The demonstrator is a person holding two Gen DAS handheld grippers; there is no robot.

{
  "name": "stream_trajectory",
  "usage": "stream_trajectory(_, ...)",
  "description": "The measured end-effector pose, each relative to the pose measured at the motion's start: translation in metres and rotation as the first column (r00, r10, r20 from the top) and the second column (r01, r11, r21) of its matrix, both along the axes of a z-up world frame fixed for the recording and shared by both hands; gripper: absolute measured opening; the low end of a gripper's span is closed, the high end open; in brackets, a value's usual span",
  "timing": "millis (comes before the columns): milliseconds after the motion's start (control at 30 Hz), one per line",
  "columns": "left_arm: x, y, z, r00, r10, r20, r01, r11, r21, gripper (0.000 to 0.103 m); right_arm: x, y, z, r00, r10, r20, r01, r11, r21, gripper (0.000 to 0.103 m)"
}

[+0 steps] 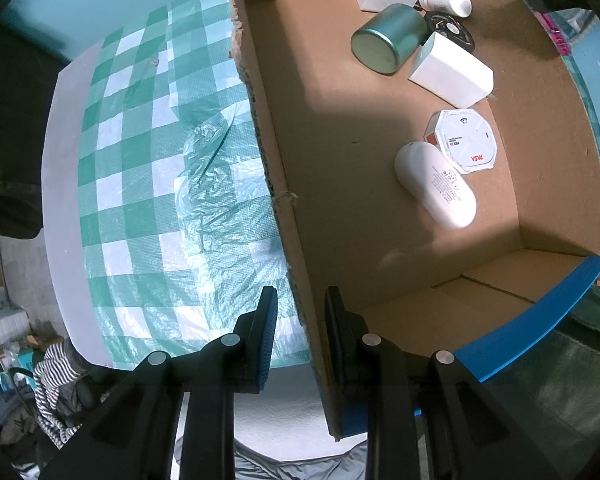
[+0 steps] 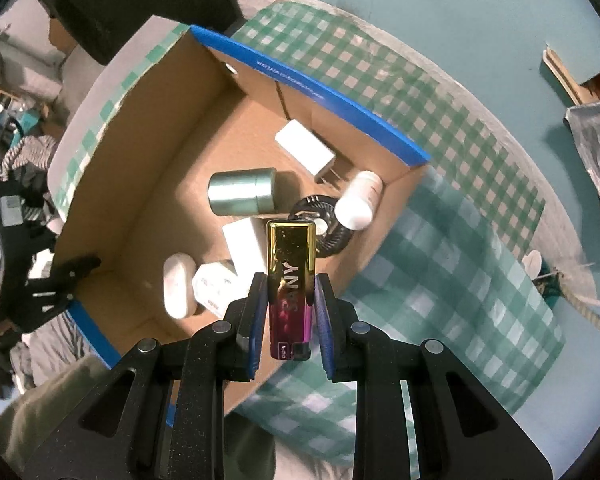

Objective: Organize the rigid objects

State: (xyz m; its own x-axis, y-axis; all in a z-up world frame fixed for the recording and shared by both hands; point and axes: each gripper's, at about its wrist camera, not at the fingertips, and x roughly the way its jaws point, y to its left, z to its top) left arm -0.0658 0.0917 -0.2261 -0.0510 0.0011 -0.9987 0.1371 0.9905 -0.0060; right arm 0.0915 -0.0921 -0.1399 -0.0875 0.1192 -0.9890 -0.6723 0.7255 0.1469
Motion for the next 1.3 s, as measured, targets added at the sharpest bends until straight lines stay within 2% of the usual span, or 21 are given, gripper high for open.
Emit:
stream_trajectory(433,0.0,0.003,0.0,1.0,0.003,0.0,-0.003,1.0,-0.003,0.024,0.001,0.012,-0.03,1.0,-0.004,-0.029,0.003,0.999,-0.039,0.022)
stream_trajectory(700,0.0,0.003,0.0,1.0,-0.006,-0.001,0.006,1.0,0.001,0.024,0.0,0.008,-0.031,1.0,-0.017,-0.026,0.016,0.999,-0.047,0.023)
stream_trajectory(933,0.0,0.0,0.0,1.0,-0.012,-0.004,0.012,1.0,0.008,0.024,-0.006,0.004,-0.018,1.0,-0.025,-0.011,0.025,0.999,-0.028,0.05)
stream_trajectory(1300,0.002,-0.007,0.003,1.0,-0.023,-0.004,0.023,0.999,0.031,0.024,-0.009,-0.025,0.03,0.993,-0.104,0.053,0.102,0.994,0.037,0.062)
